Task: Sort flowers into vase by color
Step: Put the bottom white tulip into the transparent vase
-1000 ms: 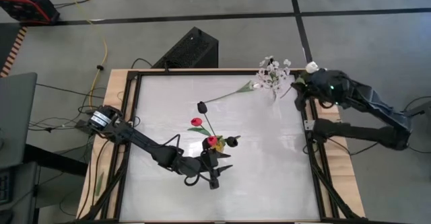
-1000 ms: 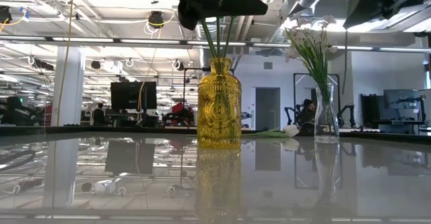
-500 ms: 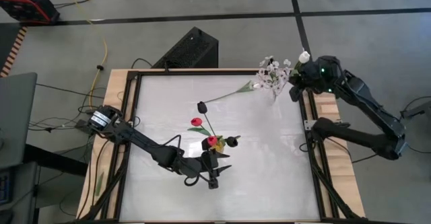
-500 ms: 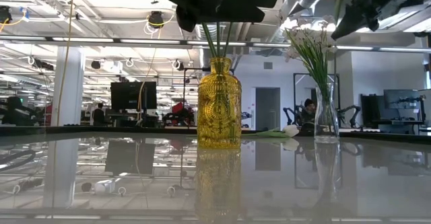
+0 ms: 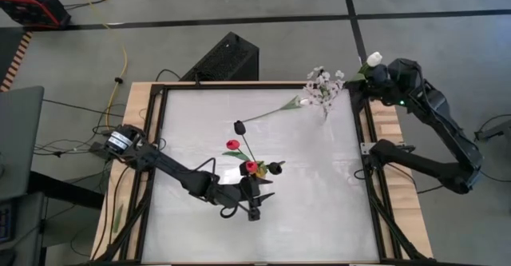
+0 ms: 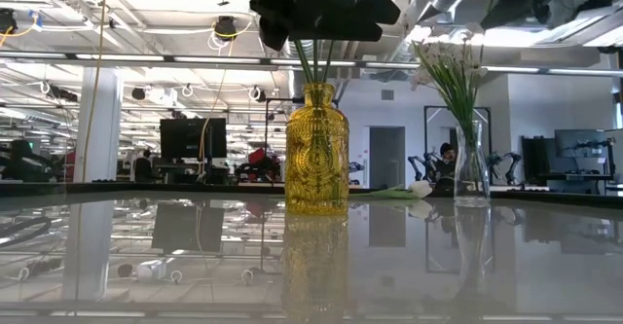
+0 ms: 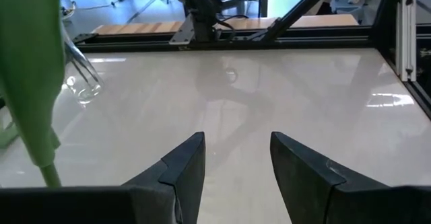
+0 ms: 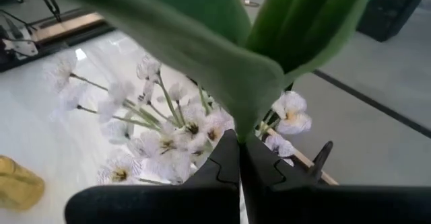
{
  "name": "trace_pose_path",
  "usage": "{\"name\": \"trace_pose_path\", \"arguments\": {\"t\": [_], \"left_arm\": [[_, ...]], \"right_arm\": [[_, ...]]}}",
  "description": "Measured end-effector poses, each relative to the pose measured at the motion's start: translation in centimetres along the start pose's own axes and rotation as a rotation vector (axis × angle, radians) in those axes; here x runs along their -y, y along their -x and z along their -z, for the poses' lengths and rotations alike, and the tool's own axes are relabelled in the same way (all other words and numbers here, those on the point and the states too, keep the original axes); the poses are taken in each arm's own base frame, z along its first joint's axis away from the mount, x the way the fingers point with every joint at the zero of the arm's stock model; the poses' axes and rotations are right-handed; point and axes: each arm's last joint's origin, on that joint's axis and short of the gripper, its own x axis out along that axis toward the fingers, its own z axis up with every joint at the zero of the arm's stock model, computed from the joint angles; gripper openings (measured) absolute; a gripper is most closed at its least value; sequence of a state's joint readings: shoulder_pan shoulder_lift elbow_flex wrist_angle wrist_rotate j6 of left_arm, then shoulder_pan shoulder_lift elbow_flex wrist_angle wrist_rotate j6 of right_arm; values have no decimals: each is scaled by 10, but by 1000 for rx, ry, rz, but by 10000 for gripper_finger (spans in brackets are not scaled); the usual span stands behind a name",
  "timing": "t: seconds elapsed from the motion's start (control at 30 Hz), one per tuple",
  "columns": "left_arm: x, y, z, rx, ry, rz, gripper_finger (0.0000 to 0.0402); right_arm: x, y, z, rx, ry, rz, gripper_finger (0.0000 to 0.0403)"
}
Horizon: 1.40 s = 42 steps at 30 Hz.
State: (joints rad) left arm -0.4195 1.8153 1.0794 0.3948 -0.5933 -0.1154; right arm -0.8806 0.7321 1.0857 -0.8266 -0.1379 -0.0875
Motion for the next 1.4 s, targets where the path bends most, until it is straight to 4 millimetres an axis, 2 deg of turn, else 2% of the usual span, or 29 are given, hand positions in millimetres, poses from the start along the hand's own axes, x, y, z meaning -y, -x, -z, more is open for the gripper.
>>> {"name": "trace_pose_path", "arguments": {"t": [0.37, 0.73, 1.03, 1.2, 1.4], "left_arm": [[-3, -2, 0, -9, 4, 30, 158], [-3, -2, 2, -27, 7, 29, 158], [-3, -2, 2, -27, 19, 28, 158], [-2, -2, 2, -28, 31, 32, 158], [0, -2, 4, -51, 31, 122, 158]], "right_arm": [[1, -11, 2, -69, -7, -6, 24], [3, -32, 19, -136, 7, -12, 30], [4, -44, 24, -189, 0, -15, 81], [5, -49, 25, -215, -9, -14, 122], [4, -37, 20, -258, 3, -20, 179]]}}
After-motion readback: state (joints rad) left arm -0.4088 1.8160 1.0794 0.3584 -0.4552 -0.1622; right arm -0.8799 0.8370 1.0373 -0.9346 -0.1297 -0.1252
